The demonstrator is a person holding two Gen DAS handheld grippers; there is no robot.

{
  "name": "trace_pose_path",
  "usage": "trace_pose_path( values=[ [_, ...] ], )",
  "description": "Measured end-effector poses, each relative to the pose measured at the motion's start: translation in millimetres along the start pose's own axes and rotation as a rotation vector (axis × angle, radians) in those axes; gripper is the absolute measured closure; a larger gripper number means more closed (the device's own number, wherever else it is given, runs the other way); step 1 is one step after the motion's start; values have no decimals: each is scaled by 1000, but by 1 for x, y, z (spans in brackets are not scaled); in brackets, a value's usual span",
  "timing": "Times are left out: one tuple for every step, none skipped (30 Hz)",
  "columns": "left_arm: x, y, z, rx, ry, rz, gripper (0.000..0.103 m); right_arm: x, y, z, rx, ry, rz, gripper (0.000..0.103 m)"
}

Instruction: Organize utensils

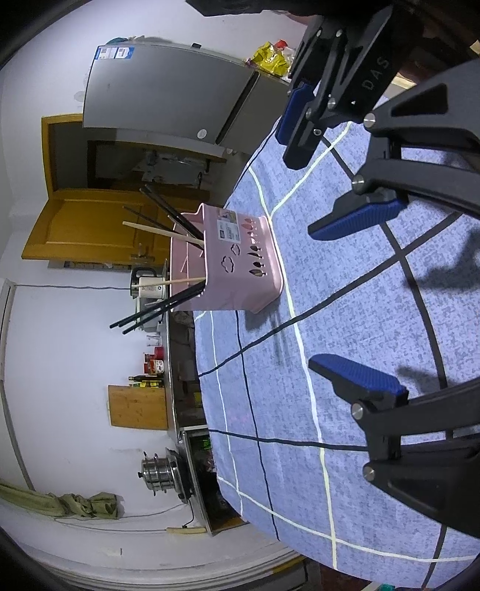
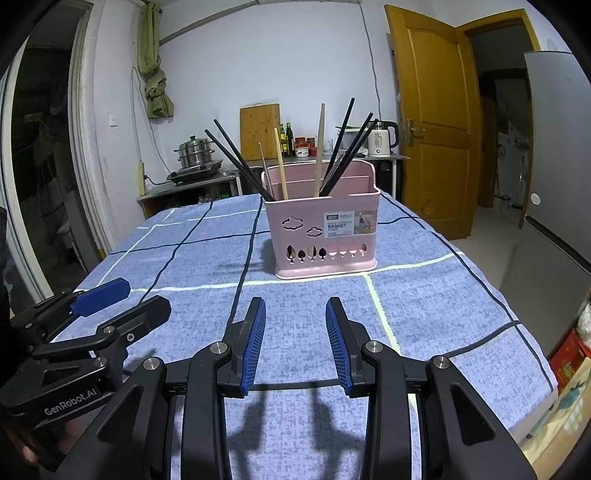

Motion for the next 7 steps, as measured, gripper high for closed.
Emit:
trace_pose_path(
  values=[
    [-1,0,0,-3,-5,1,37,0,0,0,-1,0,0,68],
    [-1,0,-1,-3,-6,3,37,0,0,0,-2,0,-1,68],
    [-1,0,-1,-3,-6,3,36,0,0,-1,-2,0,-2,68],
    [-1,0,-1,-1,-6,4,36,0,0,-1,-3,0,-3,68],
    [-1,-1,0,0,-5,6,36,0,0,-1,-3,0,-3,68],
    [-1,0,0,-1,-4,6,36,0,0,-1,-2,1,-4,68],
    [-2,0,0,-1,-5,8,36,0,0,-1,-1,1,-5,68]
  ],
)
Point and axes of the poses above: each gripper's, at about its wrist camera, not at the fingertips, and y roughly the way its jaws point, x to its right, z to its top, the point moved 1 cm from there along y, roughly the way its jaws point, and after that the axes turned 7 degrees about x, right-handed, at the moved point
